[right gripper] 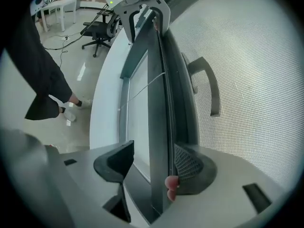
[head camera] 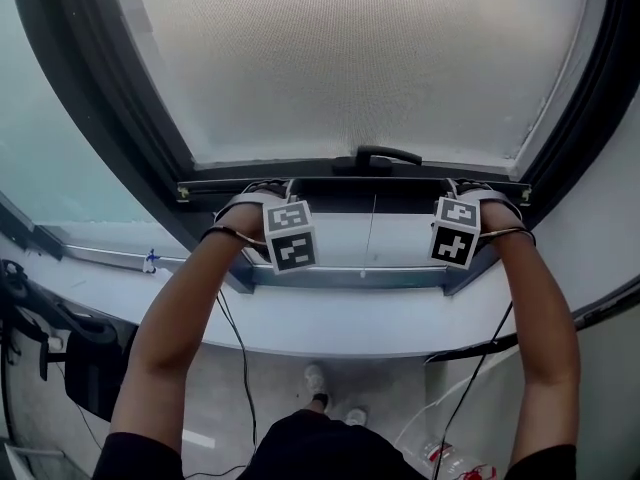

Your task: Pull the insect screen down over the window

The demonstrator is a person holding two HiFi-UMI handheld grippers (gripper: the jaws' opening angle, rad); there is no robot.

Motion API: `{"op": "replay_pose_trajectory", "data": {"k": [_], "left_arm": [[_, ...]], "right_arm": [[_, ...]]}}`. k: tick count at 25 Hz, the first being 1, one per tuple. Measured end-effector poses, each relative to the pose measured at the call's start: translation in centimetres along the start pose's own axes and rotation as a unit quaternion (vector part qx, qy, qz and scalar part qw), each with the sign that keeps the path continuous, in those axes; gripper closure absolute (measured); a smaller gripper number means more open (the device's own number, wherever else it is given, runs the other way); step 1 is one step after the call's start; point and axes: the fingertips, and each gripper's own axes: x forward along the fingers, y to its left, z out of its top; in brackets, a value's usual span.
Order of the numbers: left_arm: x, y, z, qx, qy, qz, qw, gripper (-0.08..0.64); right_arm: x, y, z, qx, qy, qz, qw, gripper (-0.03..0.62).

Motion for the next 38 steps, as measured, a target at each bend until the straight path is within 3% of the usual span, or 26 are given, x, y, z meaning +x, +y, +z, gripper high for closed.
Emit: {"op": "replay_pose_trajectory", "data": {"k": [3, 8, 10, 14, 17, 21, 23, 28, 35, 38], "left_arm": [[0.1, 0.1, -0.1, 0.008, 0.002, 0.015, 0.9998, 0.215], [1.1, 0.7, -0.5, 0.043, 0.059, 0.061, 0.9955, 0.219], [1.2, 0.8, -0.4, 0.043, 0.057, 0.069, 0.9950, 0.219], [1.3, 1.1, -0.3, 0.037, 0.045, 0.087, 0.9945, 0.223], [1.2, 1.9, -0.3, 0.041, 0.032, 0.120, 0.9914, 0.289], [-0.4, 4.3, 0.0, 0.043, 0.020, 0.183, 0.9820, 0.322], [-1.2, 4.8, 0.1, 0.023, 0.014, 0.149, 0.9885, 0.321], [-0.8, 3.1, 0.0, 0.029, 0.033, 0.088, 0.9952, 0.321], [0.6, 1.3, -0.2, 0.032, 0.047, 0.032, 0.9979, 0.313], [0.2, 0.9, -0.1, 0.017, 0.031, 0.006, 0.9994, 0.305]], "right_arm": [[0.0, 0.0, -0.1, 0.000, 0.001, -0.008, 1.000, 0.325], [1.2, -0.5, -0.3, -0.015, 0.036, -0.058, 0.998, 0.337], [1.4, -0.6, -0.4, -0.011, 0.036, -0.077, 0.996, 0.337], [1.5, -0.7, -0.4, -0.009, 0.046, -0.073, 0.996, 0.337], [1.5, -0.9, -0.2, -0.008, 0.028, -0.079, 0.996, 0.337], [0.0, -2.9, -0.3, -0.002, 0.005, -0.141, 0.990, 0.364], [-0.8, -3.5, -0.2, -0.001, 0.003, -0.123, 0.992, 0.367], [-0.9, -2.2, 0.0, -0.011, 0.018, -0.051, 0.998, 0.367], [0.3, -0.9, -0.1, -0.005, 0.016, -0.015, 1.000, 0.367], [0.1, -0.7, 0.0, 0.001, 0.008, -0.004, 1.000, 0.367]]}}
